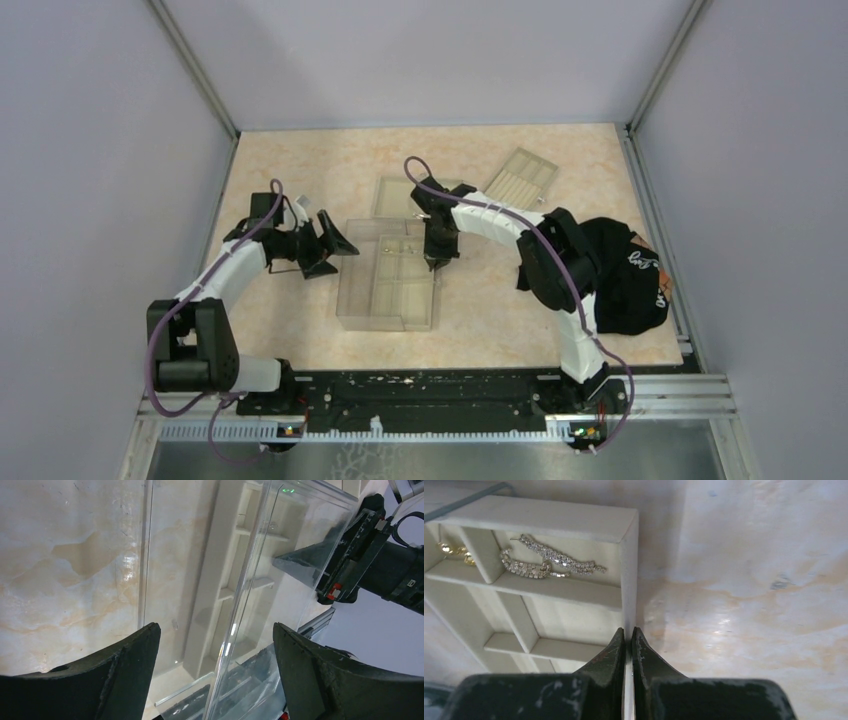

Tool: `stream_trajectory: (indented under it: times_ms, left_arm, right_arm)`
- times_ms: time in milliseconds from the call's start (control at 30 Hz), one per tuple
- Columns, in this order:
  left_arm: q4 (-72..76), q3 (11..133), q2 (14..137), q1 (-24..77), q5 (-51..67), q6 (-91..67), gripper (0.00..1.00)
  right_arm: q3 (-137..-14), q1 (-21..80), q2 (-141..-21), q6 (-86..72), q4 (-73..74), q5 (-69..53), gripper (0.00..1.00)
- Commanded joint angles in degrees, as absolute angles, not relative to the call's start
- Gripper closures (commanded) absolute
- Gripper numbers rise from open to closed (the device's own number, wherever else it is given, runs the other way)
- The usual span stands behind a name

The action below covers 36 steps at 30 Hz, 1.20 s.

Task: Organize the mixed jewelry

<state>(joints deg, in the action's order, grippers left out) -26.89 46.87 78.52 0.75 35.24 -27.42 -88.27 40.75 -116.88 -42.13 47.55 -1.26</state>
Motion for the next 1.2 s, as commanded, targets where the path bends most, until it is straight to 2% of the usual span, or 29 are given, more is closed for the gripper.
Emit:
stream_trajectory:
  times_ms: [0,67,100,133,233,333,367,400,500,533,667,833,1167]
  left_arm:
    - [-26.3,48.2,78.4,1.1,35.5,-26.7,0.11]
    - [-27.0,49.1,78.4,1.1,34.7,-26.6,0.11]
    - [-27.5,49.6,78.3,1.0,34.2,-26.4,0.11]
    - [-28.0,50.2,78.2,1.0,33.6,-26.3,0.11]
    - [-29.7,52.0,77.6,0.8,32.0,-25.6,0.11]
    - [-31.6,53.9,76.9,0.4,30.6,-24.8,0.11]
    - [-32.1,54.1,76.5,-1.2,28.5,-24.9,0.10]
    - [-32.3,53.8,76.0,-2.1,26.6,-25.1,0.10]
    - [-30.8,50.2,75.1,-5.9,23.8,-26.2,0.10]
    - [-30.4,49.1,75.2,-7.7,23.8,-26.6,0.10]
    - [-30.5,45.3,76.8,-8.7,22.8,-27.7,0.11]
    - [-28.9,41.1,79.0,-8.4,27.0,-27.1,0.12]
    - [-27.4,40.4,81.0,-2.2,28.3,-29.8,0.12]
  right_arm:
    - [-90.8,42.5,-115.9,-44.8,39.5,-11.1,0.91]
    - [-88.9,42.5,-113.3,-44.3,37.2,-10.4,0.74]
    - [-87.8,42.3,-111.3,-43.8,36.8,-8.3,0.61]
    - [-86.3,41.9,-109.1,-43.1,36.2,-6.3,0.55]
    - [-78.5,38.8,-101.1,-42.6,32.1,-3.8,0.45]
    - [-68.5,34.2,-95.1,-44.5,25.8,-4.6,0.43]
    - [-65.1,33.3,-93.8,-45.3,24.0,-4.8,0.45]
    - [-63.5,32.8,-93.2,-46.0,23.3,-4.7,0.53]
    - [-61.7,32.8,-94.2,-48.1,21.3,-5.7,0.97]
    - [-61.7,32.8,-95.3,-49.1,20.4,-7.0,1.00]
    - [-61.9,33.3,-99.4,-52.1,16.3,-11.0,1.00]
    - [-65.9,35.6,-106.2,-53.0,13.9,-15.4,1.00]
    - [-71.5,39.5,-112.8,-57.0,6.8,-23.1,1.00]
